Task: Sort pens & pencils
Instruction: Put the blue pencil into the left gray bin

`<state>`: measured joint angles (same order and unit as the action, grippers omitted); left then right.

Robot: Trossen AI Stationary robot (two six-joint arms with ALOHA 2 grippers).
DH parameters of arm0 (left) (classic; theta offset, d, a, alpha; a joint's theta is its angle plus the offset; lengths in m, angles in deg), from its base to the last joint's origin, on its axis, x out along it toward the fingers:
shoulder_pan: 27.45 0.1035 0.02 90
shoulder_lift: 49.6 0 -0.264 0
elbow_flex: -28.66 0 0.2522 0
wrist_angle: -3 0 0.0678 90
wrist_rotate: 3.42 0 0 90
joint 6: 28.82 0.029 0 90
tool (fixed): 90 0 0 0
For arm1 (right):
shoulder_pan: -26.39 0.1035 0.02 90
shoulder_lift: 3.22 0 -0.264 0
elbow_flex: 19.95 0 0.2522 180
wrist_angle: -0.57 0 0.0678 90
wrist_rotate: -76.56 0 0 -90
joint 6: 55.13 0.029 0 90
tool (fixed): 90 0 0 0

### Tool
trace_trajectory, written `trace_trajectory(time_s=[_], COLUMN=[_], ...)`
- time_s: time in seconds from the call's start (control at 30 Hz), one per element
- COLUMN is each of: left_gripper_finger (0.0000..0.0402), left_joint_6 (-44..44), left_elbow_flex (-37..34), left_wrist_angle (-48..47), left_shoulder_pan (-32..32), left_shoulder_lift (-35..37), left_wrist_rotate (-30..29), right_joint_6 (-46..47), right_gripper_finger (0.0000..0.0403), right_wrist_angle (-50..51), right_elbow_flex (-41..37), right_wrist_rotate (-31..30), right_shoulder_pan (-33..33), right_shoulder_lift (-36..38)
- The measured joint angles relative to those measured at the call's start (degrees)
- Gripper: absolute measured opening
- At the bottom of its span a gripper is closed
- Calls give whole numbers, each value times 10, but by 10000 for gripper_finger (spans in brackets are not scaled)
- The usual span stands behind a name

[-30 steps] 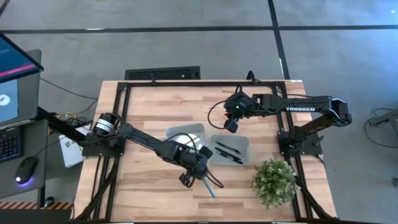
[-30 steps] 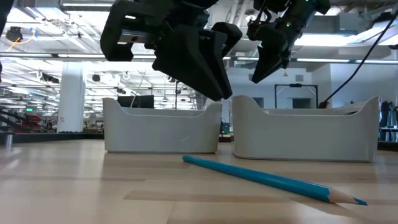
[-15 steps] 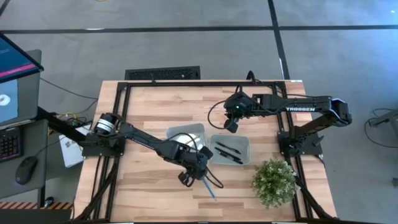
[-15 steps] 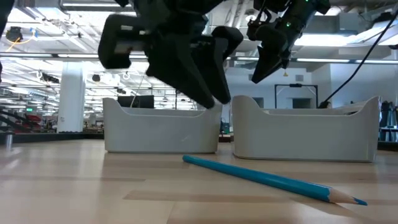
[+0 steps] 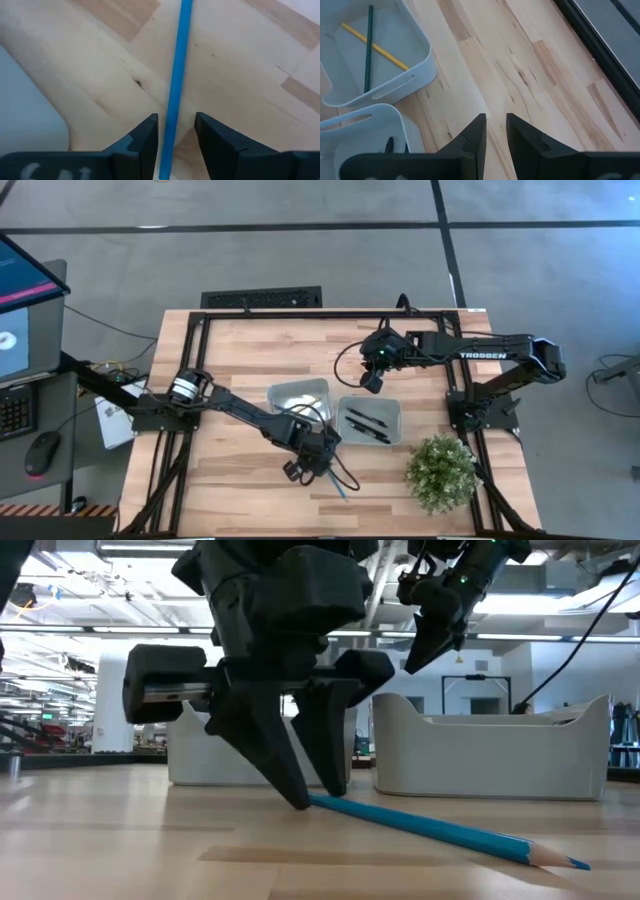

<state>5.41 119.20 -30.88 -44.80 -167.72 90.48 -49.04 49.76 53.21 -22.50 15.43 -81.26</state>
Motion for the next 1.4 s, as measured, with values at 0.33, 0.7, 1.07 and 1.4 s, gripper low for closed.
trace_trajectory(time_s=[0.33, 0.7, 1.07, 1.4], left_gripper_finger=[126, 126, 126, 65], left_joint_6=[-25, -88, -123, -109], left_elbow_flex=[1, 2, 2, 0], left_wrist_angle=[-7, -33, -59, -58], left_shoulder_pan=[3, 3, 12, 11], left_shoulder_lift=[-5, -5, -5, -5], left_wrist_rotate=[6, 9, 13, 13], right_joint_6=[10, 10, 10, 10], right_gripper_finger=[95, 95, 95, 95], right_wrist_angle=[1, 1, 1, 1], right_elbow_flex=[0, 0, 0, 0], right_wrist_rotate=[0, 0, 0, 0], right_shoulder_pan=[0, 0, 0, 0], right_shoulder_lift=[0, 0, 0, 0])
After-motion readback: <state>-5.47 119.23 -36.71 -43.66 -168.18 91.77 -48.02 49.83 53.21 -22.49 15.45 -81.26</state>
